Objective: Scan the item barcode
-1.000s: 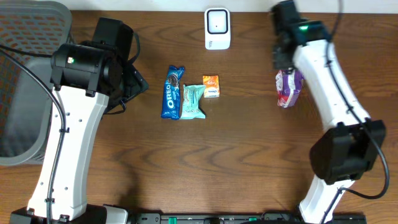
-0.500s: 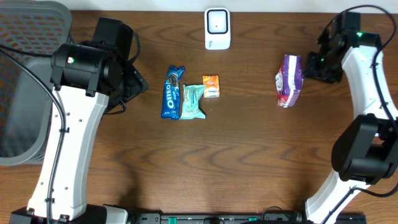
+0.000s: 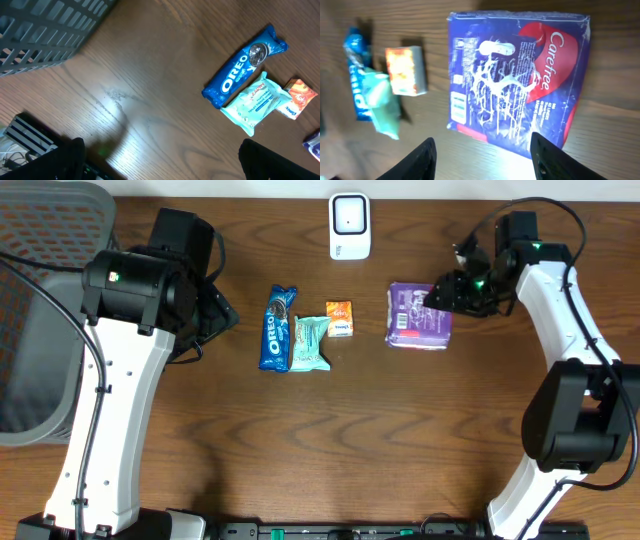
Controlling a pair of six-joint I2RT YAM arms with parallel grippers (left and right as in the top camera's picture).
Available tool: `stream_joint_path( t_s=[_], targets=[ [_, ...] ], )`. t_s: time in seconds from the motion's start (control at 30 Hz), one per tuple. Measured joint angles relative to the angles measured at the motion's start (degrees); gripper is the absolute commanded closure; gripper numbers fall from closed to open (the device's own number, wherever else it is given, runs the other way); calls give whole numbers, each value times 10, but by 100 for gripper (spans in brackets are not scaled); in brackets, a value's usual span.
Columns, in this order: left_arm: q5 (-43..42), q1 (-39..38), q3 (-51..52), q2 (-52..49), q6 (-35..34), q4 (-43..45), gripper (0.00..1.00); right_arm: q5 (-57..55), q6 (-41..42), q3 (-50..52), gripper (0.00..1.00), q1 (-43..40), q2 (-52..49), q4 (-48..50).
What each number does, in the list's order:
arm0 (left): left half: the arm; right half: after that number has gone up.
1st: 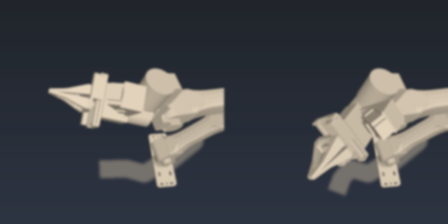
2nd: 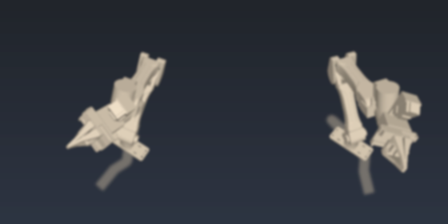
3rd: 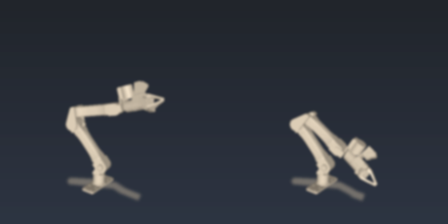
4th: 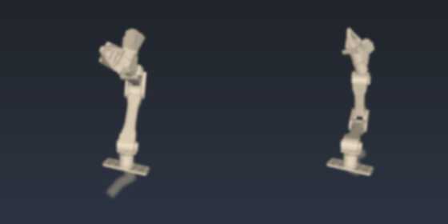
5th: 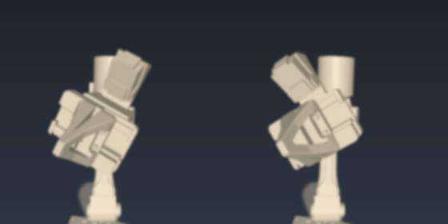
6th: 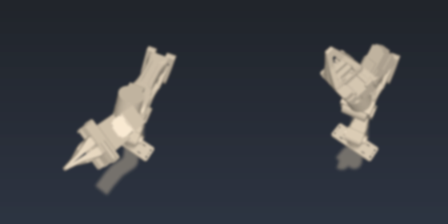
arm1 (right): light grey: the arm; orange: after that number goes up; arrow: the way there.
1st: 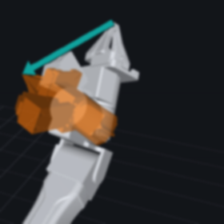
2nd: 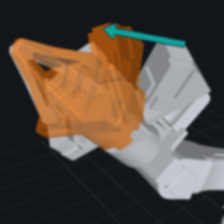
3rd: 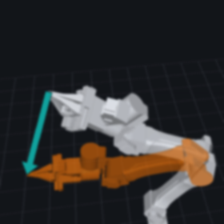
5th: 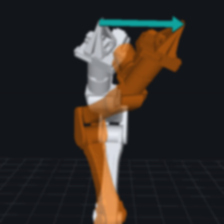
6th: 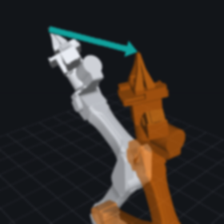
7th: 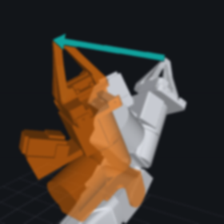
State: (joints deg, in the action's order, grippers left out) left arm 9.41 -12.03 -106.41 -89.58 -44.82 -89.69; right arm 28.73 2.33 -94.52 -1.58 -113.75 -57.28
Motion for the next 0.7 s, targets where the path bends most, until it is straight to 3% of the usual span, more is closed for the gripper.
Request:
stream_joint_path(
  t_s=[0.33,0.43,0.5,0.63,0.7],
  targets=[
    [0,0,0,0,0,0,2,-73,19,-39,20,-11,0,-14],
    [0,0,0,0,0,0,2,-94,23,-39,20,-17,0,-14],
    [0,0,0,0,0,0,2,-100,23,-38,30,-18,0,-10],
    [0,0,0,0,0,0,2,-106,31,-15,67,-18,0,19],
    [0,0,0,0,0,0,2,-107,36,12,80,-17,0,51]
  ],
)
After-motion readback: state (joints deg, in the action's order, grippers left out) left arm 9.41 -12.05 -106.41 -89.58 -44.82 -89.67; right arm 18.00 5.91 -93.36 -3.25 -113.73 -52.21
